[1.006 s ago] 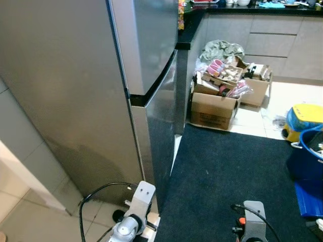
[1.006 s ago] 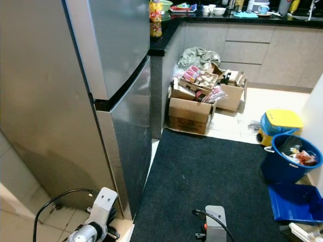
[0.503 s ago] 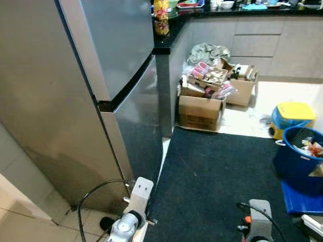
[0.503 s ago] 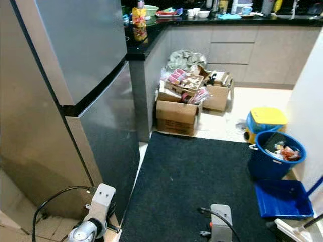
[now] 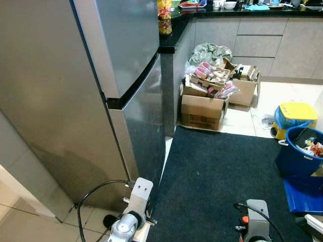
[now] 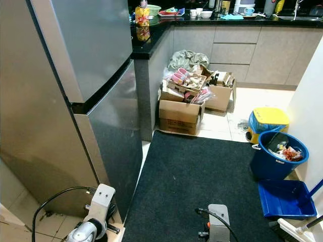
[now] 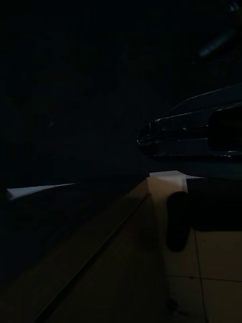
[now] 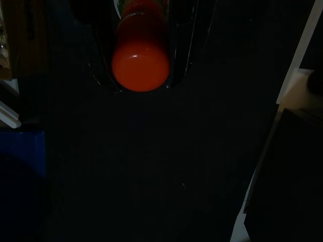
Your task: Restocking fridge
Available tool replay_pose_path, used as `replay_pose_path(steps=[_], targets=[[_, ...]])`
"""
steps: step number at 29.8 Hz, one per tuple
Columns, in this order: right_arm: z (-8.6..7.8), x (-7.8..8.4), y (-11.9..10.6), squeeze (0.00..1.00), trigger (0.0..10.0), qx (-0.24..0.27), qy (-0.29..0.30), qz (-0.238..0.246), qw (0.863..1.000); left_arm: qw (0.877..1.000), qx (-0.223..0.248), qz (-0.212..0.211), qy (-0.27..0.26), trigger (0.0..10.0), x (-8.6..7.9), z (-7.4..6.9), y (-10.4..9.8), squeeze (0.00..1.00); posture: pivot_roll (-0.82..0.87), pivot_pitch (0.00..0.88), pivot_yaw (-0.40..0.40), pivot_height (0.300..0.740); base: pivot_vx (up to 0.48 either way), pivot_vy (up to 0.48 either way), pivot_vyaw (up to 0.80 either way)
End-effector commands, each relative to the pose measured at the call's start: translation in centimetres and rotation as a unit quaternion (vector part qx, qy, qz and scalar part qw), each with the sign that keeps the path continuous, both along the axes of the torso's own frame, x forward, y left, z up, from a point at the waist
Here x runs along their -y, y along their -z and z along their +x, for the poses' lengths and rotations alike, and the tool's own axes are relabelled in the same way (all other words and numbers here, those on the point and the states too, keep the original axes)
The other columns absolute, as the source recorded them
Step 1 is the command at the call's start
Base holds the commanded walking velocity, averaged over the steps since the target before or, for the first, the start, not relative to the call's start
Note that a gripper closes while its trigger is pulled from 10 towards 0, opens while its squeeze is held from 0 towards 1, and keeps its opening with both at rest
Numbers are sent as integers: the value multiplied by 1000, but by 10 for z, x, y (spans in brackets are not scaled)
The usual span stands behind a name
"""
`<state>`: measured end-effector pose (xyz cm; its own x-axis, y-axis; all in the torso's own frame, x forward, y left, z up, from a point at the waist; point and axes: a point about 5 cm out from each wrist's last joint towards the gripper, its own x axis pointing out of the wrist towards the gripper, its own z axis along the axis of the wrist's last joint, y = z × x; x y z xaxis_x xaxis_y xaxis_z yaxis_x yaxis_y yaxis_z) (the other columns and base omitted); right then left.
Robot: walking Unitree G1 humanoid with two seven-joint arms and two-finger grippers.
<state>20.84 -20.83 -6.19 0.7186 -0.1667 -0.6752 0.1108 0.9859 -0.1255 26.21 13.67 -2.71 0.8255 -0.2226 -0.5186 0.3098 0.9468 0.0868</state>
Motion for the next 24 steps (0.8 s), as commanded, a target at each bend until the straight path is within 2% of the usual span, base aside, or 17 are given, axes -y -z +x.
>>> replay_pose_path(steps=[1, 24], targets=[[1, -1, -1, 0, 10000, 4, 2, 3, 1000, 1000, -10, -3, -4, 10000, -1, -4, 4, 0, -75, 37, 41, 740, 262, 0, 0], [1, -2, -1, 0, 10000, 6, 4, 4, 1000, 1000, -3, -3, 1, 10000, -1, -1, 1, 0, -77, 24, 49, 740, 275, 0, 0]])
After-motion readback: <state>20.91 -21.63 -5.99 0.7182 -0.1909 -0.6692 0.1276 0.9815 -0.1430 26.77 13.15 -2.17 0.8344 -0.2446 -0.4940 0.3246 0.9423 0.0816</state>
